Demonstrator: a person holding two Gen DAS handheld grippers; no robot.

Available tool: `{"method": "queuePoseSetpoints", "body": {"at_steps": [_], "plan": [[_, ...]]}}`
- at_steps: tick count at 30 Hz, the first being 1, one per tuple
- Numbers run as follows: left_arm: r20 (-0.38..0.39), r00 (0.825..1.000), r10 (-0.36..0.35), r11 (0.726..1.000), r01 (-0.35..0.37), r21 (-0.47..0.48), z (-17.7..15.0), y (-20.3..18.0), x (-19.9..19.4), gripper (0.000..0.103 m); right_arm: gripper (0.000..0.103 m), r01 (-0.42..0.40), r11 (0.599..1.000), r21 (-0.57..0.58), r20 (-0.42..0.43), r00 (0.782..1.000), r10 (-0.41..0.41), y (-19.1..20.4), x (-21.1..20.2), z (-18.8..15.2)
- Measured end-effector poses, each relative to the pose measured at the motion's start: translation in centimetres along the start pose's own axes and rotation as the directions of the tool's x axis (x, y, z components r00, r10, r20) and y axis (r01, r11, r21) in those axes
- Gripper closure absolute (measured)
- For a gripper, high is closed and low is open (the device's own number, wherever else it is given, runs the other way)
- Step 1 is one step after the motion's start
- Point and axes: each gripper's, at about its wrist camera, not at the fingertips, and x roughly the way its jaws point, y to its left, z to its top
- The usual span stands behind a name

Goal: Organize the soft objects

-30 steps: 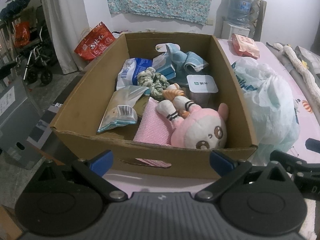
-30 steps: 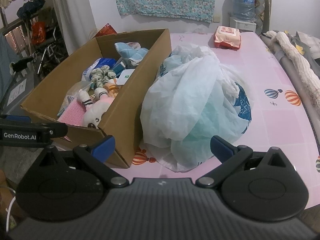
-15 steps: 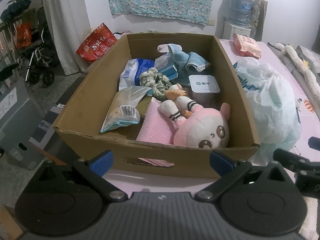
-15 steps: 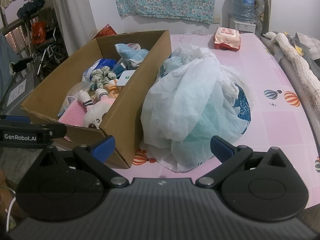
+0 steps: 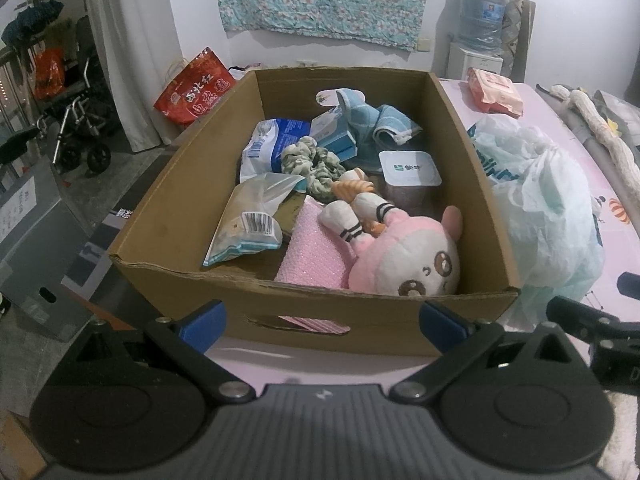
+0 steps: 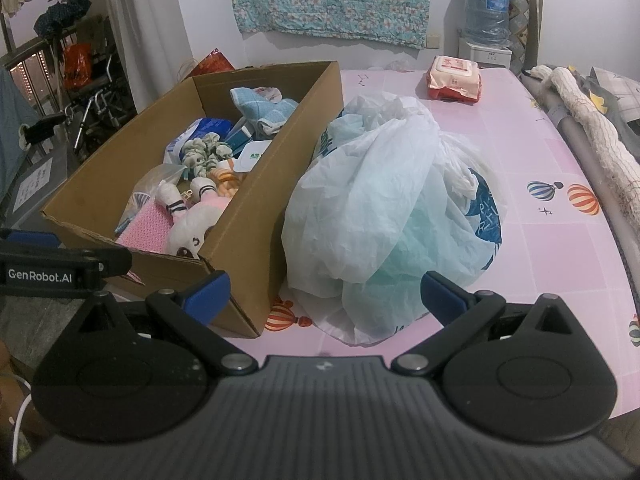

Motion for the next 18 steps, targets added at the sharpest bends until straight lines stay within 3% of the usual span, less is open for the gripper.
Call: {"method": "queuePoseSetpoints", "body": {"at_steps": [18], "plan": [[-0.018, 1.0, 0.001, 1.0, -0.001, 0.024, -0.76, 0.08, -0.22, 0.0, 0.001, 0.003, 1.0, 0.01, 0.001, 1.0, -0.003, -0.16, -0.47, 0.4]]}}
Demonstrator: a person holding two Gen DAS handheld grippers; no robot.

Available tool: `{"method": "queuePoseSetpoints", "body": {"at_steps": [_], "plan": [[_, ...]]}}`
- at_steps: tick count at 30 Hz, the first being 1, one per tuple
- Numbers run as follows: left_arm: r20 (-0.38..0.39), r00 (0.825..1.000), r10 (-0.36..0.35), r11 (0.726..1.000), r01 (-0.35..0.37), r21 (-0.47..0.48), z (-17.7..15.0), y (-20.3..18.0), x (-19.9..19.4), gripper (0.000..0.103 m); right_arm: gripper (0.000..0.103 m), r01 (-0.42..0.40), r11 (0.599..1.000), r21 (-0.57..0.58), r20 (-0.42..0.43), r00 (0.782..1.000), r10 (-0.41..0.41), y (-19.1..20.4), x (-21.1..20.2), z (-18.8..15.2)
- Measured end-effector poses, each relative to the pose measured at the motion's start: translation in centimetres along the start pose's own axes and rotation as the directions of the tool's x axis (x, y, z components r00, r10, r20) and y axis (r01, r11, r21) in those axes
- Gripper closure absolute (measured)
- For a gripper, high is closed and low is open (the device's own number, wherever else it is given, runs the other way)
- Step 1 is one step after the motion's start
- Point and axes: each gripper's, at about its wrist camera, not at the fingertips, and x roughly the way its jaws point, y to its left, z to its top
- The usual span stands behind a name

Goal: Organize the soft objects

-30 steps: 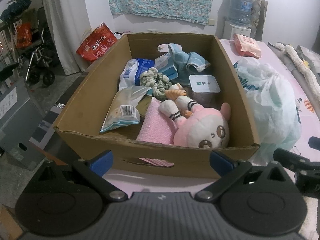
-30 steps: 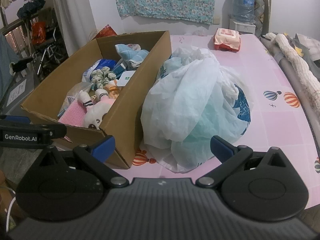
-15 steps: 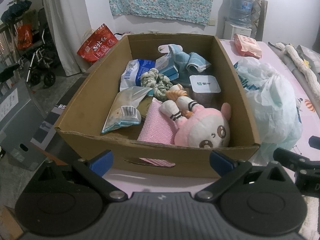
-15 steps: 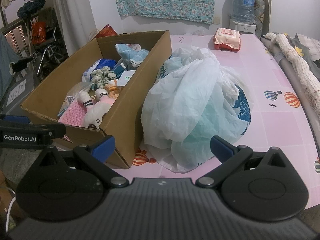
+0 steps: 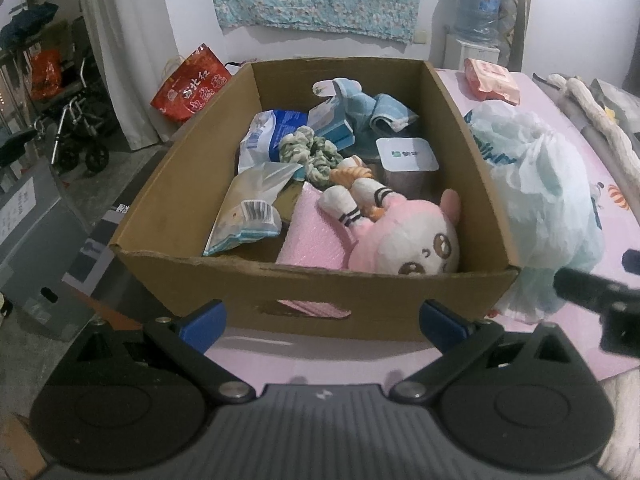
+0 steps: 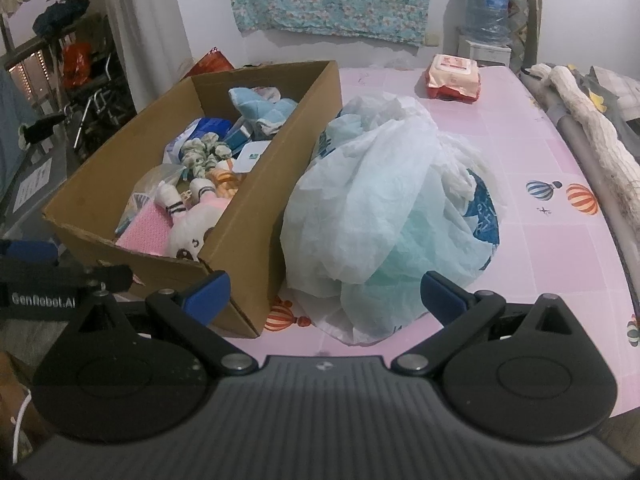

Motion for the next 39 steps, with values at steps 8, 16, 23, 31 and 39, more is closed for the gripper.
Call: {"method": "queuePoseSetpoints", "body": {"at_steps": [8, 16, 23, 31, 39], "plan": [[-0.019, 1.0, -0.022, 1.0, 0.022, -0.005, -0.3, 1.1, 0.1, 0.0, 0.001, -0.017, 1.0, -0.013, -0.015, 1.0, 0.017, 1.2, 0.1, 0.4], [-0.032, 0.999, -0.02, 1.0, 0.02, -0.006, -0.3, 1.5, 0.6, 0.0, 0.001, -0.016, 0.999, -0.042, -0.035, 0.999, 0.015, 2.0, 0.3, 0.4], [-0.036, 0.999, -0.015, 1.0, 0.015, -0.002, -0.4, 1.4, 0.9, 0.0, 0.001, -0.019, 0.999, -0.044, -0.038, 0.999, 0.017, 2.0, 0.4, 0.5], [-0.039, 0.999, -0.013, 1.0, 0.013, -0.002, -0.4, 1.4, 1.0, 0.0, 0.001, -0.019, 0.999, -0.05, -0.045, 0.999, 0.016, 2.1, 0.7, 0.5], [-0.04, 0.999, -0.01, 1.0, 0.01, -0.003, -0.4, 1.4, 1.1, 0.0, 0.001, -0.017, 0.999, -0.048, -0.043, 0.999, 0.015, 2.0, 0.7, 0.5]]}}
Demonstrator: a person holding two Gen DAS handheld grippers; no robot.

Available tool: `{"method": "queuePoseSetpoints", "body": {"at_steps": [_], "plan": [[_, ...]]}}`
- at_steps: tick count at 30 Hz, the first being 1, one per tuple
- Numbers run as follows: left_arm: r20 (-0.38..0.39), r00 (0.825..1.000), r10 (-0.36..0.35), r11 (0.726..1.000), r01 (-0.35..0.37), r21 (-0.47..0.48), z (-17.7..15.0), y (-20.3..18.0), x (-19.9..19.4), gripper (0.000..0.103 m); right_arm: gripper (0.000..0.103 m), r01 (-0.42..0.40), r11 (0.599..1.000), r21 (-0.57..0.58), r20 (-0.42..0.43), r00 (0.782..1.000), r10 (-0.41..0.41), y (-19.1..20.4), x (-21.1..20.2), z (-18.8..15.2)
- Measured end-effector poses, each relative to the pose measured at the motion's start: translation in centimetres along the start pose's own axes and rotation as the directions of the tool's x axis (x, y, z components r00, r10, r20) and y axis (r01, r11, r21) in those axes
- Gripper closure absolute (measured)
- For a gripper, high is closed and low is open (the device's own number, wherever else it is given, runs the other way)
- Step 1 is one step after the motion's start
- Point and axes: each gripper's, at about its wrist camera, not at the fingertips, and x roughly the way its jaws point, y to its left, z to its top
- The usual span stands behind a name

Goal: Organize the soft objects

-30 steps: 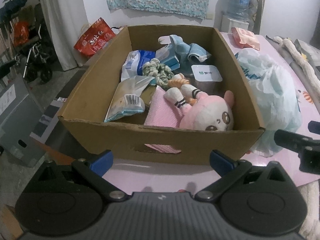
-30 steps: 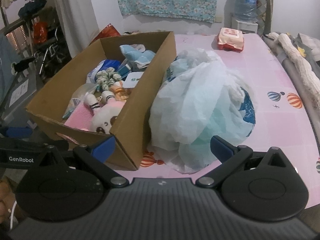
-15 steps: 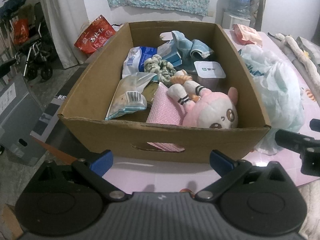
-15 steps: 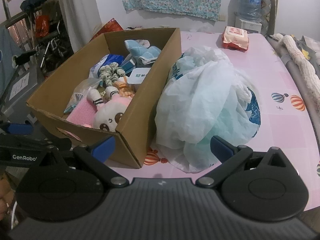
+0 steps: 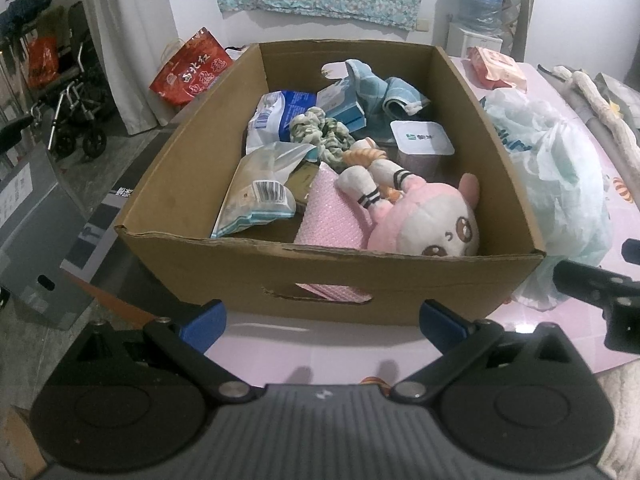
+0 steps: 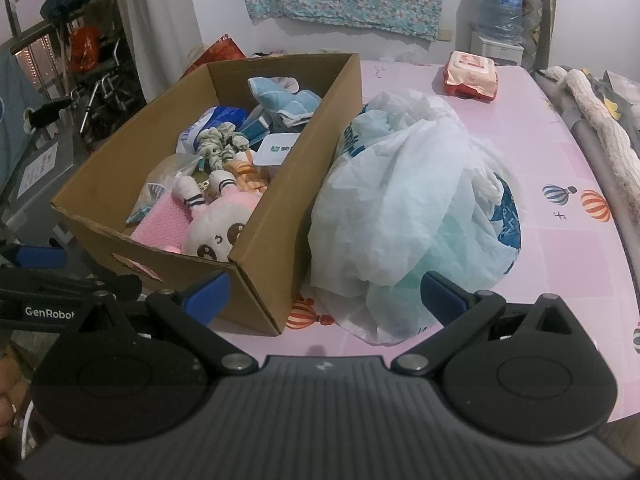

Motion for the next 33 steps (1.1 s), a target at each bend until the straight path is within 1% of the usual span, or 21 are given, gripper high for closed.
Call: {"method": "queuePoseSetpoints", "body": {"at_steps": [33], "plan": [[0.0, 1.0, 0.002, 1.0, -0.002, 0.002, 0.13, -0.07, -0.17, 0.0, 0.001, 0.004, 1.0, -0.009, 0.008, 1.0, -0.004, 0.22, -0.48, 0.04]]}}
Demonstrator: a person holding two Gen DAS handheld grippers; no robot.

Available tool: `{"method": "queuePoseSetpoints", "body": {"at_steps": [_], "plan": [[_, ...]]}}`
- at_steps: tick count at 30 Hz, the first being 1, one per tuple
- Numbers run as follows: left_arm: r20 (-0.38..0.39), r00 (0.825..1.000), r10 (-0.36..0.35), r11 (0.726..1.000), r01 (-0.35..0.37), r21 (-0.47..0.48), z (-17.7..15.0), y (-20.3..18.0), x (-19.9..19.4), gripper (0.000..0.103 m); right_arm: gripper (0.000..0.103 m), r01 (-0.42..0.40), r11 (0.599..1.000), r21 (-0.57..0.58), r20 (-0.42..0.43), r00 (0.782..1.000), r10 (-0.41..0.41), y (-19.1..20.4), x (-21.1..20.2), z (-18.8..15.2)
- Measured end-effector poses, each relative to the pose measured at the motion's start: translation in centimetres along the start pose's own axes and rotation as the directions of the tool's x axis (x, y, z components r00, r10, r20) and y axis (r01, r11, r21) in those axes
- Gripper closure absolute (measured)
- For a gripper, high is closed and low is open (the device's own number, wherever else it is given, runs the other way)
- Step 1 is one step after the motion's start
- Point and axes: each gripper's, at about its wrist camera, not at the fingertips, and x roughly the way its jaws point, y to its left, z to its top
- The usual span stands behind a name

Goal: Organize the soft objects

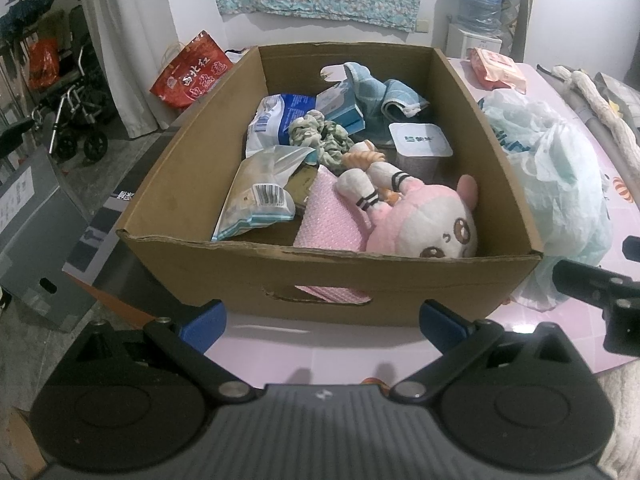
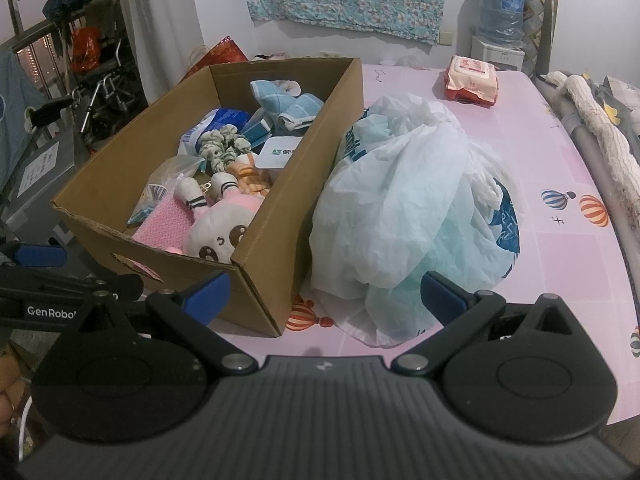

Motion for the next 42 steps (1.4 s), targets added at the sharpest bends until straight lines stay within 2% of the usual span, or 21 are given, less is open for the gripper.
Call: {"method": "queuePoseSetpoints", "body": {"at_steps": [42], "plan": [[0.0, 1.0, 0.01, 1.0, -0.01, 0.004, -0.16, 0.02, -0.02, 0.0, 0.001, -0.002, 1.0, -0.002, -0.005, 1.0, 0.002, -0.04, 0.17, -0.21]]}}
